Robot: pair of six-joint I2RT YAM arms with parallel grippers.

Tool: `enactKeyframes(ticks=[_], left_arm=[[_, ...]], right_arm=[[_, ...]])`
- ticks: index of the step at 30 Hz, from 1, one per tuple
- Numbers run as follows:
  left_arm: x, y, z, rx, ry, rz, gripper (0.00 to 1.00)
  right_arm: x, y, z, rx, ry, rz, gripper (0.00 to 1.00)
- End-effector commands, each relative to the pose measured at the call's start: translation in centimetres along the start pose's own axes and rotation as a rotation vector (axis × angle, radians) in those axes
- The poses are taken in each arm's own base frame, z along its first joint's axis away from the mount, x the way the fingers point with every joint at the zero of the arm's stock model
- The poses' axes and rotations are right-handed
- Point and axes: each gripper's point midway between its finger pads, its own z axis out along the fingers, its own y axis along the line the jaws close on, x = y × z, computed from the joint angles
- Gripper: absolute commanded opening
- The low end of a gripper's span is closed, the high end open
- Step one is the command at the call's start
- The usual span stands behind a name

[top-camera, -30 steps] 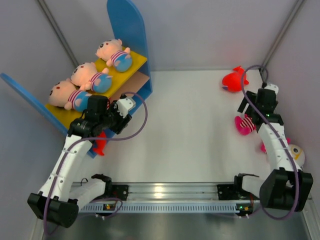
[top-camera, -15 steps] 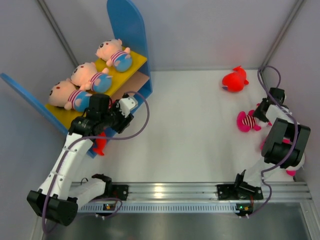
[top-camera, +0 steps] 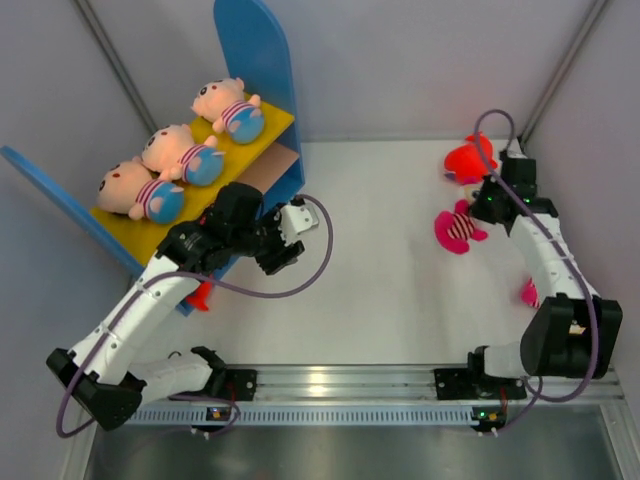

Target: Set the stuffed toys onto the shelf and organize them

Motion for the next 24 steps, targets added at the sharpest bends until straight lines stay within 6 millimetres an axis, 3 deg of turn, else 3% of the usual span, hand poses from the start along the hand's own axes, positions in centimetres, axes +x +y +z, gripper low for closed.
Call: enactKeyframes(ticks=[1, 2, 3, 5, 6, 8, 9, 10, 11, 12, 15, 19, 24], left_arm=[[-0.7, -1.3, 0.3, 0.066, 0.008, 0.122, 0.6], [-1.0, -1.9, 0.6, 0.088, 0.001, 0.14, 0.61], [-1.3, -2.3, 0.7, 0.109, -0.009, 0.146, 0.61], [-2.6, -3.3, 0.6, 0.152, -0.043, 0.149, 0.63], [-3.2, -3.4, 0.6, 0.16, -0.057, 0.156, 0.68], [-4.5, -3.5, 0.3, 0.166, -0.085, 0.176, 0.71], [-5.2, -3.4, 0.2, 0.161, -0.096, 0.196, 0.73], [-5.4, -3.3, 0.2, 0.16, -0.098, 0.201, 0.74], [-5.5, -3.3, 0.4, 0.153, -0.089, 0.21, 0.76], [-5.5, -3.2, 0.5, 0.152, -0.089, 0.221, 0.77], [-4.7, -2.9, 1.2, 0.144, -0.059, 0.258, 0.77], [-4.0, -3.2, 1.7, 0.158, -0.04, 0.261, 0.79], [-3.8, -1.0, 1.5, 0.059, 0.0, 0.318, 0.79]], right_arm=[[0.6, 12.5, -5.9, -0.31, -0.004, -0.113, 0.0], [0.4, 14.8, -6.8, -0.359, -0.019, -0.124, 0.0], [2.4, 18.3, -7.8, -0.43, 0.009, -0.181, 0.0], [3.0, 21.8, -9.0, -0.479, -0.002, -0.201, 0.0], [4.8, 24.7, -9.8, -0.545, 0.017, -0.245, 0.0], [5.7, 27.8, -10.4, -0.615, 0.042, -0.261, 0.0], [6.1, 30.0, -11.8, -0.67, 0.043, -0.287, 0.0], [7.4, 30.4, -11.5, -0.671, 0.074, -0.308, 0.0], [7.2, 31.7, -12.4, -0.702, 0.067, -0.318, 0.0], [8.6, 33.0, -12.6, -0.729, 0.097, -0.349, 0.0], [9.8, 35.6, -14.2, -0.806, 0.113, -0.372, 0.0], [10.6, 37.0, -15.4, -0.866, 0.131, -0.385, 0.0], [11.5, 37.9, -17.0, -0.918, 0.143, -0.415, 0.0]])
